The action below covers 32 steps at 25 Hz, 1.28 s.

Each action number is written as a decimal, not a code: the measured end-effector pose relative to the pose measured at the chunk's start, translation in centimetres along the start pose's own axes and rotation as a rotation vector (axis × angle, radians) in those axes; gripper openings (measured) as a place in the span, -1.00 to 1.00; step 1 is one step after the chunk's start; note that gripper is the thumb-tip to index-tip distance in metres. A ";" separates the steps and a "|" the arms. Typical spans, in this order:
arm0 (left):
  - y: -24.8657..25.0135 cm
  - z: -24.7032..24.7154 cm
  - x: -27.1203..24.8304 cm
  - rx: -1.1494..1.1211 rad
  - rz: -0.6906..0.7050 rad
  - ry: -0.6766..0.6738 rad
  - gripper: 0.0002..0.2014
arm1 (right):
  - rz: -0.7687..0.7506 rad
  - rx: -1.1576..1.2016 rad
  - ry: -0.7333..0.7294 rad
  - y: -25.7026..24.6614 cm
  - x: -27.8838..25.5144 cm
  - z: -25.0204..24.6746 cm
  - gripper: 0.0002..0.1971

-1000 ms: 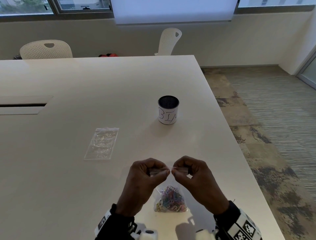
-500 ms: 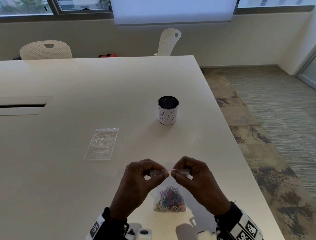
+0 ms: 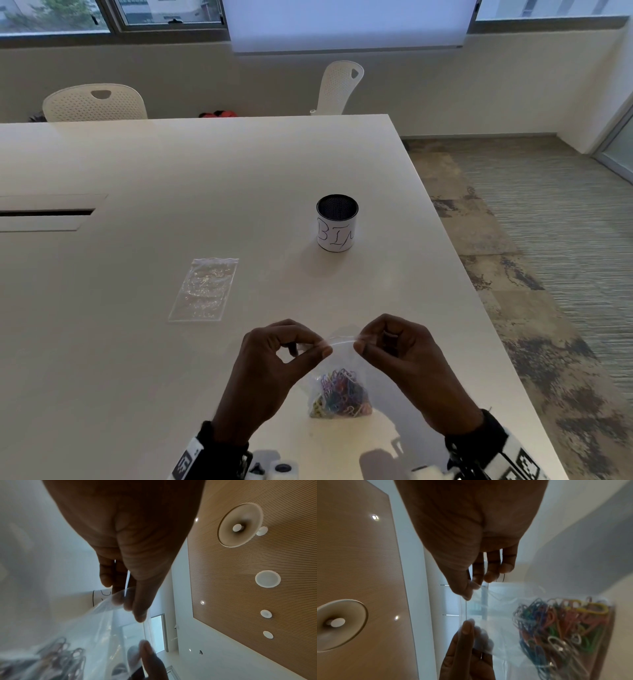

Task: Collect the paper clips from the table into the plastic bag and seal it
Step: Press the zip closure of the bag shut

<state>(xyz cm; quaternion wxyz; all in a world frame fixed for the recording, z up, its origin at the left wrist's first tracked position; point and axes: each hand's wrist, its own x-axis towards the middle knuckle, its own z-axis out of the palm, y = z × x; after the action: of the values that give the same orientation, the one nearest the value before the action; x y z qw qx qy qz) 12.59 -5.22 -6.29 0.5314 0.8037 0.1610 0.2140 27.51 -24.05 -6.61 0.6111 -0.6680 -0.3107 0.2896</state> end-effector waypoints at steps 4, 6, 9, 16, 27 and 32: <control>-0.3 -0.9 0.0 0.024 -0.031 0.020 -0.91 | 0.000 -0.032 -0.001 -0.4 -0.2 -0.9 -0.87; -0.2 -0.9 0.0 0.045 -0.033 0.048 -0.87 | -0.004 0.021 -0.013 -0.3 0.0 -0.9 -0.79; 0.1 -0.6 0.2 0.112 0.006 0.073 -0.85 | -0.006 0.078 0.012 -0.1 0.3 -0.5 -0.77; -0.5 -1.4 -0.2 0.124 -0.027 0.049 -0.83 | -0.018 -0.109 -0.060 -1.1 0.2 -0.9 -0.92; 2.0 -1.1 -0.8 -0.003 -0.025 0.098 -0.88 | -0.097 -0.204 -0.070 -1.8 0.9 -1.5 -0.81; 4.0 -1.7 -0.4 0.019 0.071 0.064 -0.89 | -0.132 -0.270 -0.293 -1.4 1.5 0.8 -0.28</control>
<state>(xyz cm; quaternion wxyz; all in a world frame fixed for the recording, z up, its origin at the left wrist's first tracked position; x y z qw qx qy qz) 11.52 -5.62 -2.12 0.5105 0.8066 0.1514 0.2568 27.72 -22.32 -5.32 0.4822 -0.6726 -0.4752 0.2987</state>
